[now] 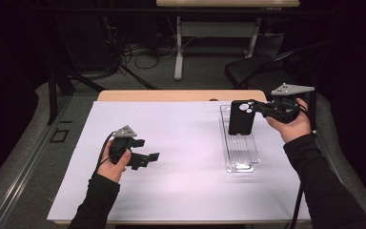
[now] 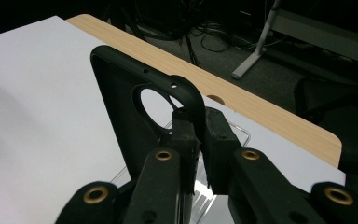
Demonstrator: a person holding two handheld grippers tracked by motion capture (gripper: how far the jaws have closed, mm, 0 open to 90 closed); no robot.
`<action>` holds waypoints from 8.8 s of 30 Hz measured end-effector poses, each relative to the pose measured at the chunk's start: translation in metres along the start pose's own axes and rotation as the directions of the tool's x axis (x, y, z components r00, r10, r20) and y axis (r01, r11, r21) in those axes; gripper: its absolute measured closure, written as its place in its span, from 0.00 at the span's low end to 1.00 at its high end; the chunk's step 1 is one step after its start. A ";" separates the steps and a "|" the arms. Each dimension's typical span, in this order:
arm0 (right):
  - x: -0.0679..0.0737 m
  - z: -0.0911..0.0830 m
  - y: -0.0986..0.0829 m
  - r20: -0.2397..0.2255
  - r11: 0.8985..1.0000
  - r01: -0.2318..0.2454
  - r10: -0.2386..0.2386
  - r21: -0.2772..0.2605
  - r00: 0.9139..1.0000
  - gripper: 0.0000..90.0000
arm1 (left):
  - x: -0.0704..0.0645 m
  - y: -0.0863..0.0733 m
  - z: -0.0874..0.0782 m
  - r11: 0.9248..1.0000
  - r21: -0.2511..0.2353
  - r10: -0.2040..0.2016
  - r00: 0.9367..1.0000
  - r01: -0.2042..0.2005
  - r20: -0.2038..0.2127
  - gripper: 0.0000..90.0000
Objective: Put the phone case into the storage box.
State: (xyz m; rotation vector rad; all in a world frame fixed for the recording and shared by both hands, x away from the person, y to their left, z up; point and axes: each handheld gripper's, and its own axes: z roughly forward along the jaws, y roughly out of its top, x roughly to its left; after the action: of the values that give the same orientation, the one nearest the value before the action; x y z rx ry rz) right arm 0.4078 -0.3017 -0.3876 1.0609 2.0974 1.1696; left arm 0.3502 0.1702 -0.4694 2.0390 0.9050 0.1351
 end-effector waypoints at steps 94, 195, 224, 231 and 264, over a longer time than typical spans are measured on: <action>-0.038 0.100 -0.019 0.109 0.992 0.083 -0.073 -0.098 0.991 0.94 | 0.006 -0.008 0.007 0.999 0.019 -0.028 1.000 0.028 -0.001 0.18; -0.055 0.120 -0.033 0.150 0.999 0.029 -0.022 -0.040 0.988 0.62 | 0.005 -0.010 0.013 0.999 0.043 -0.023 1.000 0.023 0.003 0.18; -0.014 0.080 -0.024 0.092 0.991 -0.130 0.126 0.043 0.988 0.16 | 0.010 -0.009 0.004 0.999 0.008 -0.039 0.999 0.039 -0.006 0.18; 0.001 0.069 -0.027 0.064 0.993 -0.108 0.105 0.044 0.992 0.07 | 0.012 -0.008 0.003 0.999 -0.002 -0.054 0.999 0.054 -0.004 0.17; 0.070 0.019 -0.040 -0.020 0.997 -0.073 0.073 -0.022 0.997 0.01 | 0.013 -0.005 -0.004 0.998 -0.040 -0.057 0.998 0.057 0.001 0.17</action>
State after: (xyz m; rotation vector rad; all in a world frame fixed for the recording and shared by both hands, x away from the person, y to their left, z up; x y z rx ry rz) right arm 0.3672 -0.2484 -0.4358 1.1288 2.0709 1.2398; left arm 0.3554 0.1831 -0.4735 1.9745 0.9526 0.1210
